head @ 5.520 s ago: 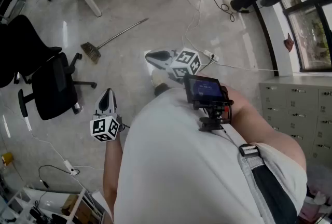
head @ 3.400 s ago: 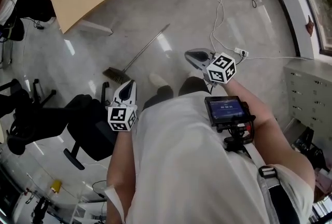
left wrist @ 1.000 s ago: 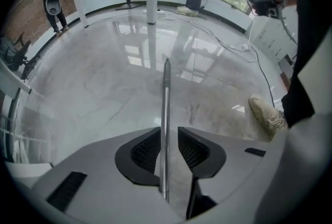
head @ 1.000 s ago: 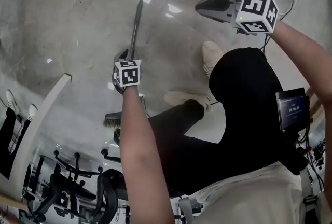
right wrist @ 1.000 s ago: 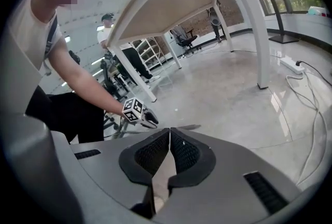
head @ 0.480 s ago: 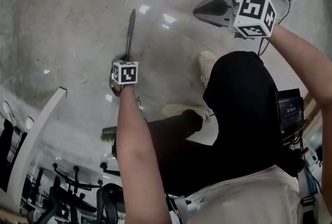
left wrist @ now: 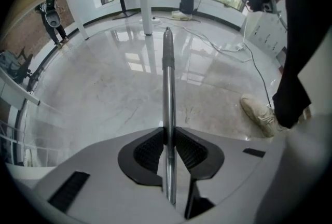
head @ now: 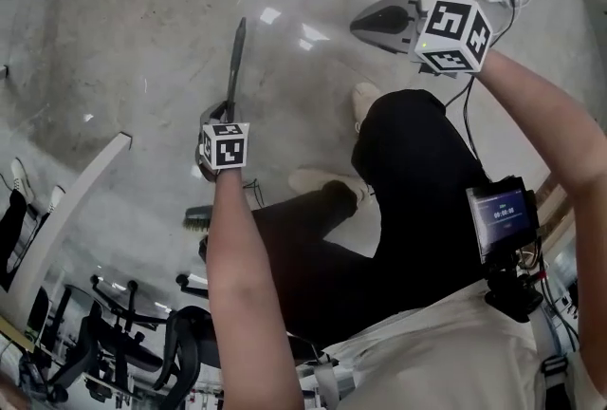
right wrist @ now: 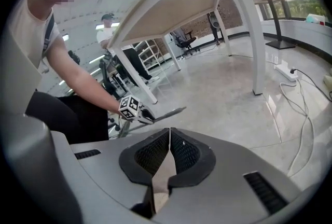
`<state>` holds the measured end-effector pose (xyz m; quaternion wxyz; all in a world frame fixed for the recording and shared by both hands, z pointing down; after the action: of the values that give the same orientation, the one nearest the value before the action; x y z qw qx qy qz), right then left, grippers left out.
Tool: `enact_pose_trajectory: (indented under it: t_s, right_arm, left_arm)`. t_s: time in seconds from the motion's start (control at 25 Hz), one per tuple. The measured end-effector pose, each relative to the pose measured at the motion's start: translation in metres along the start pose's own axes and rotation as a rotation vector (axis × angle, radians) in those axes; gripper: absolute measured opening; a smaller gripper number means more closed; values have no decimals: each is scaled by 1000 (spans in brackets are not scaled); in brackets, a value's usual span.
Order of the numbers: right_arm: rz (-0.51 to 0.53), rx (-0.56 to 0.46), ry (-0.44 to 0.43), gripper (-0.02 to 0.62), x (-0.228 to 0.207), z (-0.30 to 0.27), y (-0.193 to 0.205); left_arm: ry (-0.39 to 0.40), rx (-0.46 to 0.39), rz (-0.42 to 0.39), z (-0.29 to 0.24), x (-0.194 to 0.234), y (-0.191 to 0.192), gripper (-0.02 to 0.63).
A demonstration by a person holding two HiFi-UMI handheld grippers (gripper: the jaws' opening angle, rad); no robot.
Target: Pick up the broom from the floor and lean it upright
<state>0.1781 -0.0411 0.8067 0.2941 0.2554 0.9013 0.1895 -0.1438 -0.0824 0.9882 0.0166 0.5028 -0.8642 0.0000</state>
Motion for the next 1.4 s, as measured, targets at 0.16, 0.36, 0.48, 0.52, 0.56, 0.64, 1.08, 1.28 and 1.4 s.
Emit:
enact_pose_trajectory:
  t_s: [0.16,0.36,0.48,0.52,0.56,0.64,1.08,1.28,1.4]
  right_arm:
    - [9,-13,-11,18,33,39,-42]
    - [44,-15,-49,18,95,83,-100]
    - [69,-24,-82,18,117,71,-106]
    - [78,-27,-92,18,124,68,-111]
    - [87,-27,-102,18,132,67,-115]
    - [105,-17,-120,18,146,75,-125]
    - [207,75,-230,18,200,107,-169]
    - [214,71,-270,18,203,103,-174]
    - [190,63,-275,18,216,115,-184]
  left_arm:
    - [-37,-86,48,85,10,20,77]
    - [-102,-190,150,196,20,67,77]
    - [-152,-221,226,216,26,104,77]
    - [-173,-236,254,225,30,114,77]
    - [-195,-252,289,236,32,123,77]
    - [-236,-289,382,263,31,140,77]
    - [-295,-451,925,355,16,184,77]
    - [-244,-459,1032,354,5,151,77]
    - [-180,-444,1068,364,5,130,77]
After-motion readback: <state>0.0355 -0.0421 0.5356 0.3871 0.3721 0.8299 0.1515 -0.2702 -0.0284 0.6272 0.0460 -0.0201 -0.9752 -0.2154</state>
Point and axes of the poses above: the fingertips, and each gripper's own axes: z backward along the fingers, x to its left, y out of its underside, the point moved 4 cm from there along z, backward along the fingers, and after that the axes turned 14 degrees about x, right-handed, at the moved point
